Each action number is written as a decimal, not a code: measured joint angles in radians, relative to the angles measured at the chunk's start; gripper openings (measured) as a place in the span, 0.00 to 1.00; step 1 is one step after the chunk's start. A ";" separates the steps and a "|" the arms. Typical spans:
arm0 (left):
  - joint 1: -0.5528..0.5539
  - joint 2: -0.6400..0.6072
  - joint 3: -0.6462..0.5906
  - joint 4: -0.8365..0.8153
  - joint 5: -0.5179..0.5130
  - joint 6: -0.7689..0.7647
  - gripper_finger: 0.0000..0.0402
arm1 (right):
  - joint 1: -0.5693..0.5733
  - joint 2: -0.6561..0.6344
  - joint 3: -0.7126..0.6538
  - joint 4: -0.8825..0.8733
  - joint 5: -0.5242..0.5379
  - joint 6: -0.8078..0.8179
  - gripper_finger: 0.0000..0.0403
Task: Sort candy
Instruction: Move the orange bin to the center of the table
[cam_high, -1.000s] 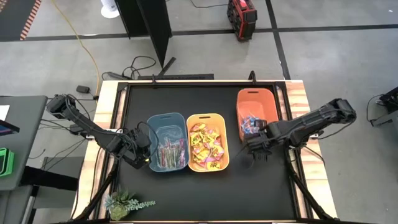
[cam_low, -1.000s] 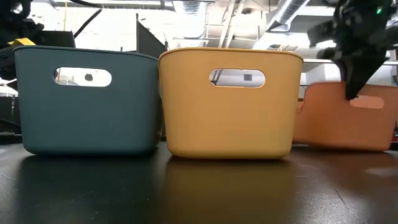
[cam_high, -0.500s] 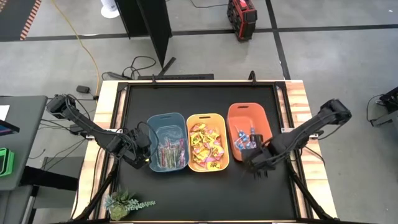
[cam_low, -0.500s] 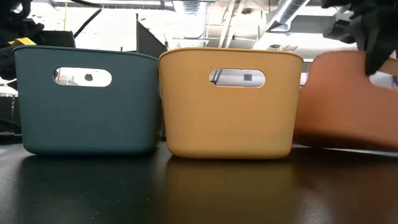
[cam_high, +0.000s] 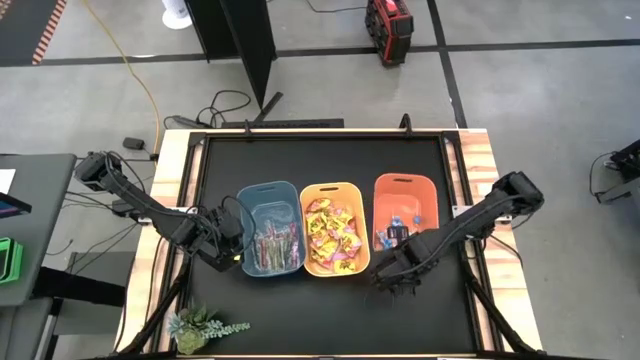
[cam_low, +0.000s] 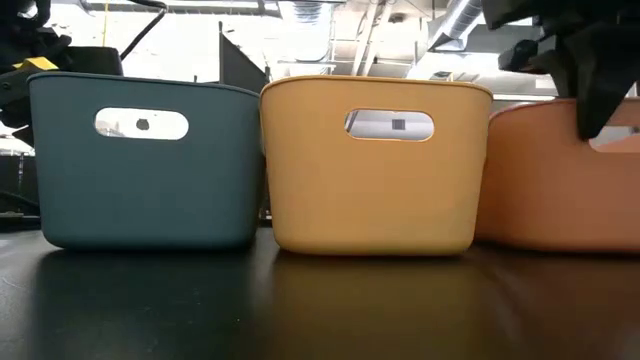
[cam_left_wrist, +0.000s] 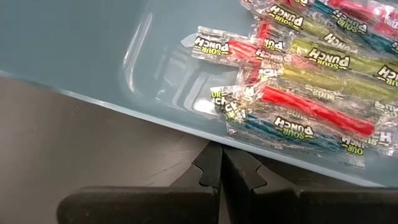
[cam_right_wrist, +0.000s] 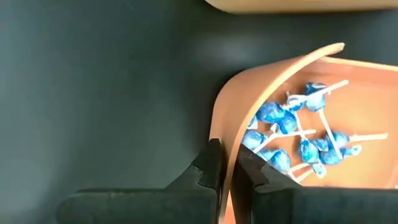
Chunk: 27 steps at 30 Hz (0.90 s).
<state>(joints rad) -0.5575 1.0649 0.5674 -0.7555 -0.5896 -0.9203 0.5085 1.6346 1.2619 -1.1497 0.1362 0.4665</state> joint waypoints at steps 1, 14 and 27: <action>0.000 0.000 0.000 0.000 0.000 0.000 0.00 | 0.001 0.008 0.013 0.001 -0.001 -0.006 0.10; 0.000 0.000 0.000 -0.002 0.008 0.000 0.00 | 0.019 0.017 0.059 -0.009 -0.001 -0.029 0.26; 0.000 0.000 0.000 -0.002 0.008 0.000 0.00 | 0.084 0.017 0.104 -0.096 0.122 0.012 0.52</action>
<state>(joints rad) -0.5575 1.0645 0.5674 -0.7574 -0.5812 -0.9199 0.5925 1.6513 1.3654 -1.2458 0.2583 0.4783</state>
